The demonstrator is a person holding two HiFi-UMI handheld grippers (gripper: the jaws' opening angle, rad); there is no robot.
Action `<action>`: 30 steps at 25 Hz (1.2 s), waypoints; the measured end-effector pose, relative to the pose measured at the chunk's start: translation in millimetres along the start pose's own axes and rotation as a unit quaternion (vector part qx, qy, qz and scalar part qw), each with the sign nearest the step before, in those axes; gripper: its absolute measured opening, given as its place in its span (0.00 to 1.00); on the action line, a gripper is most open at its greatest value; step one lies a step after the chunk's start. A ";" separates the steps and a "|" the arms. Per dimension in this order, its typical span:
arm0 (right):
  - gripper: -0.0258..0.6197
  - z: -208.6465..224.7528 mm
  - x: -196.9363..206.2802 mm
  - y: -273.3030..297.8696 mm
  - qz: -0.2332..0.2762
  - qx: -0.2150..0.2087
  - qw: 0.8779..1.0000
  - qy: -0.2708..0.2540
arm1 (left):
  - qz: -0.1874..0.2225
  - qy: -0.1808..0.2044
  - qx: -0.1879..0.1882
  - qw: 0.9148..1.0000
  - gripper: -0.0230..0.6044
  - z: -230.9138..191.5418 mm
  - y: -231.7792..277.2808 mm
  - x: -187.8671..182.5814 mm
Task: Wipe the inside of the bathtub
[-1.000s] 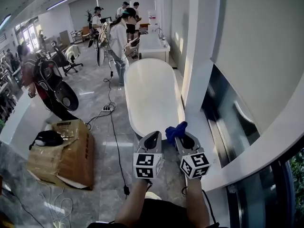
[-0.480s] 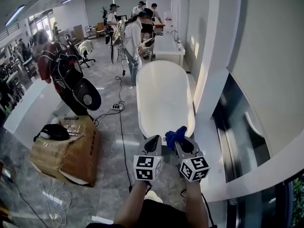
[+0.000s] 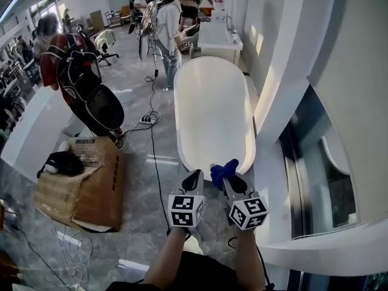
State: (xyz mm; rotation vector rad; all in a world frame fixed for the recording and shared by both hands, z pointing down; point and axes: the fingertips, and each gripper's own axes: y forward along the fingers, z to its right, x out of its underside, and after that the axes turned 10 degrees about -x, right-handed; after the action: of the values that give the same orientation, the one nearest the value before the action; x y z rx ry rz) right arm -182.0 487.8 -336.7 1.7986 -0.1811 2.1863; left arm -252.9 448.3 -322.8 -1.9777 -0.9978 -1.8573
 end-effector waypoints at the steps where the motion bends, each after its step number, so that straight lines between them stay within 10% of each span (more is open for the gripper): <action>1: 0.14 8.6 4.2 11.6 -0.005 0.003 1.000 0.006 | -0.005 0.000 0.001 1.000 0.04 -6.2 13.9 0.4; 23: 0.14 140.7 -13.3 219.7 -0.059 0.043 0.997 0.030 | -0.068 -0.062 0.022 0.995 0.04 -124.8 236.0 -31.8; 30: 0.14 200.1 -14.7 253.9 -0.074 0.018 0.996 0.043 | -0.080 -0.060 0.016 0.995 0.04 -105.1 303.2 -42.0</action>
State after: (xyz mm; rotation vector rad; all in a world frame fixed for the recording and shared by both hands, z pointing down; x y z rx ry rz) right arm -71.0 188.1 -285.8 1.6743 0.0096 2.1694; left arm -143.5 149.2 -265.4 -2.0670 -1.2478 -1.8056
